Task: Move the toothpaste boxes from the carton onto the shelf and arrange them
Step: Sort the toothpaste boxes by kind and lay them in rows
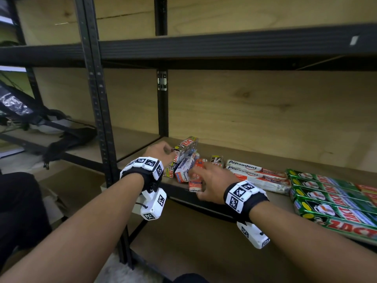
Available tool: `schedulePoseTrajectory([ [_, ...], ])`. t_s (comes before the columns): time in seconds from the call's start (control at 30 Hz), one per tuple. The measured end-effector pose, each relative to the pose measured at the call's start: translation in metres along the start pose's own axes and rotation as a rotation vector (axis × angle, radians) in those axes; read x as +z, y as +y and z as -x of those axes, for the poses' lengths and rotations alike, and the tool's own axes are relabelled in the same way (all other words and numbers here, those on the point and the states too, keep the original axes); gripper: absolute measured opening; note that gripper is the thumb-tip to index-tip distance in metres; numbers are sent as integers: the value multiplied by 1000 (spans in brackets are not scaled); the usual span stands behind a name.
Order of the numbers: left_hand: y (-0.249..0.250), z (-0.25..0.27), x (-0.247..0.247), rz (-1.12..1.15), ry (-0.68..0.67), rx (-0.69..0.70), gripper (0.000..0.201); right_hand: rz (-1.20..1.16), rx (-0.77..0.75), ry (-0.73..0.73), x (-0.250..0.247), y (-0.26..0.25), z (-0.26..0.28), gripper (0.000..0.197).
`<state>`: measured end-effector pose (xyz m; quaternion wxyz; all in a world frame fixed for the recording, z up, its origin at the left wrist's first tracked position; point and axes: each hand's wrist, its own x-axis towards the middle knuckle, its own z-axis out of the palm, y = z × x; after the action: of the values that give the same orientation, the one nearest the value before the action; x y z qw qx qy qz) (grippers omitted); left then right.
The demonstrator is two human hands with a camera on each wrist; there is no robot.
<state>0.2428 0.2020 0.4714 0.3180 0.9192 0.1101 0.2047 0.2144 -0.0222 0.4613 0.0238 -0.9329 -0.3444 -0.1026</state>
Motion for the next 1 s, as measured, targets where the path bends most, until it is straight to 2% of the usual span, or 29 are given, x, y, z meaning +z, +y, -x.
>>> schedulePoseTrajectory([
  [0.1, 3, 14, -10, 2, -36, 52, 18, -184, 15, 54, -20, 4, 9, 56],
  [0.2, -1, 22, -13, 42, -153, 89, 22, -341, 58, 198, -41, 12, 13, 51],
  [0.33, 7, 34, -13, 36, -312, 190, 38, -759, 261, 304, -61, 32, 20, 41],
  [0.47, 18, 47, -4, 27, -315, 276, 55, -1209, 403, 346, -73, 47, 35, 34],
  [0.57, 26, 56, 4, 40, -304, 351, 70, -1427, 445, 349, -84, 56, 54, 36],
  [0.63, 36, 60, 7, 79, -317, 368, 68, -1517, 437, 369, -92, 61, 68, 34],
  [0.7, 49, 62, 7, 148, -364, 348, 57, -1575, 436, 384, -101, 67, 80, 29],
  [0.8, 66, 64, 8, 235, -392, 341, 52, -1670, 421, 389, -109, 79, 95, 32],
  [0.9, 78, 66, 14, 460, -436, 286, 44, -1753, 436, 404, -107, 93, 105, 35],
  [1.0, 86, 71, 19, 634, -461, 232, 40, -1685, 467, 349, -109, 106, 114, 40],
])
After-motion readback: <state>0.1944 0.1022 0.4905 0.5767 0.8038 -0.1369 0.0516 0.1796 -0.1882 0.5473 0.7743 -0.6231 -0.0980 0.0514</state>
